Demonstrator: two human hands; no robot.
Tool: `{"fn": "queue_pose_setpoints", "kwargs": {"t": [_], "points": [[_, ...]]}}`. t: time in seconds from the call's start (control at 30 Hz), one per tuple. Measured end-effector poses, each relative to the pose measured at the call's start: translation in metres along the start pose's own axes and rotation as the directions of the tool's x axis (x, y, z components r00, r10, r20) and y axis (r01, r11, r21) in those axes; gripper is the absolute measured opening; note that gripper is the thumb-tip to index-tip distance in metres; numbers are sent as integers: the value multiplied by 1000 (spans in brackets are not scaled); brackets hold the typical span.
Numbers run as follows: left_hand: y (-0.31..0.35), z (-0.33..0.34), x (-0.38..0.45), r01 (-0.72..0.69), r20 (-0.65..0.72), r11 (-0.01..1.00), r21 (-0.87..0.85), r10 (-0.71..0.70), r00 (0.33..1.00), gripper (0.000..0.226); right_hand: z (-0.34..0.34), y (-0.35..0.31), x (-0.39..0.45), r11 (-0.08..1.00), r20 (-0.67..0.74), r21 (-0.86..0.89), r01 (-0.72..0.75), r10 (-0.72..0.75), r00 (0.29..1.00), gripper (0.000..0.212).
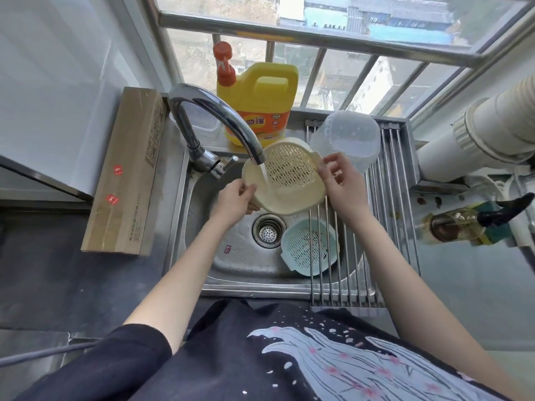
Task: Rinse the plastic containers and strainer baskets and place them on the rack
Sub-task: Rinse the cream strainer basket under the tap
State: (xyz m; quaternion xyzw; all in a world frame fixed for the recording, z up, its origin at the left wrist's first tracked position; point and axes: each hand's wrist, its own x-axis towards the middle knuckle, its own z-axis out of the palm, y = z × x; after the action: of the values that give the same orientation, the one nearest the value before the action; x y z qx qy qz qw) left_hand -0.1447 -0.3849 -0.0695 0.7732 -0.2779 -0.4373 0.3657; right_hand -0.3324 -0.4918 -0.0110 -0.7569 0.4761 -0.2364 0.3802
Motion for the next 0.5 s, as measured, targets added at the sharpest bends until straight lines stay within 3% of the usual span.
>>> {"fn": "queue_pose_setpoints", "kwargs": {"t": [0.1, 0.23, 0.33, 0.43, 0.5], "points": [[5, 12, 9, 129, 84, 980, -152, -117, 990, 21, -5, -21, 2, 996, 77, -44, 83, -80, 994, 14], [16, 25, 11, 235, 218, 972, 1, -229, 949, 25, -1, -37, 11, 995, 151, -82, 63, -50, 987, 21], [17, 22, 4, 240, 288, 950, 198, -290, 912, 24, -5, -29, 24, 978, 162, -122, -168, 187, 969, 25], [14, 11, -1, 254, 234, 915, 314, -334, 913, 14, -8, -4, 25, 900, 256, -51, -432, 430, 866, 25], [14, 0, -5, 268, 180, 890, 368, -351, 919, 14, -4, 11, 17, 852, 350, -53, -520, 504, 790, 22]]}}
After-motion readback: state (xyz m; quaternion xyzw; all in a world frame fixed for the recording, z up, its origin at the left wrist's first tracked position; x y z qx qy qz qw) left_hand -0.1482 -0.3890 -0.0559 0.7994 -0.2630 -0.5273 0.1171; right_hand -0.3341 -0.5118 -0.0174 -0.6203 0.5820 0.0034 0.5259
